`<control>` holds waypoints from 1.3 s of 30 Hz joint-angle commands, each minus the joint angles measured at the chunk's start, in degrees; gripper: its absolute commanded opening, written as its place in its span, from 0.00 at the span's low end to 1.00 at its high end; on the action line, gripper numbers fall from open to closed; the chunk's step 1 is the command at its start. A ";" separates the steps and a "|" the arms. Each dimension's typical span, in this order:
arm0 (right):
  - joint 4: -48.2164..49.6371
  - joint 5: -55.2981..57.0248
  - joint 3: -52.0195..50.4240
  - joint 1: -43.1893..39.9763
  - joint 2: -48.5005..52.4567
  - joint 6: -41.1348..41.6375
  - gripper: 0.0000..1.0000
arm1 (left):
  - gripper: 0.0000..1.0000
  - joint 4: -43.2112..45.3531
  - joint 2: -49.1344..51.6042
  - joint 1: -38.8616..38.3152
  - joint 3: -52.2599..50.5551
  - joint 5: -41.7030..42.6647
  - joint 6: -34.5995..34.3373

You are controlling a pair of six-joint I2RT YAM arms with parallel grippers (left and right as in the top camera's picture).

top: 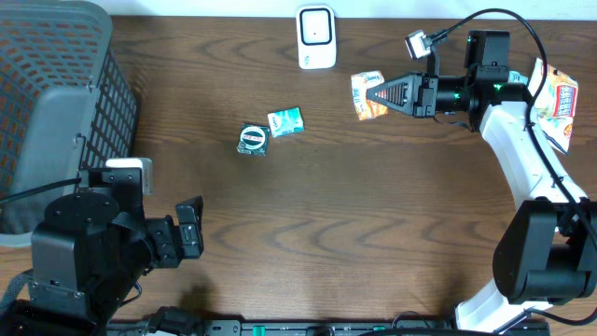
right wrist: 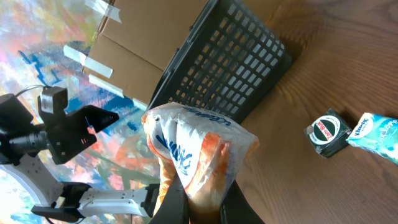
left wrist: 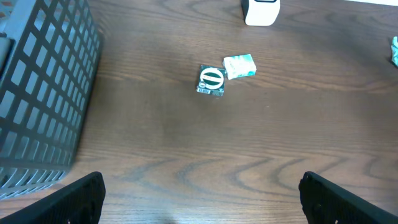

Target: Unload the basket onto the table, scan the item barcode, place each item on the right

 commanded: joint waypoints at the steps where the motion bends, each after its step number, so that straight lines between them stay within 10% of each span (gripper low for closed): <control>1: 0.11 -1.36 -0.09 0.02 -0.33 0.04 0.01 | 0.98 -0.04 -0.04 0.20 0.52 -0.11 -0.72; 39: -0.33 -1.22 -0.13 6.32 -0.11 -0.96 0.01 | 0.98 -0.04 -0.04 0.20 0.52 -0.11 -0.70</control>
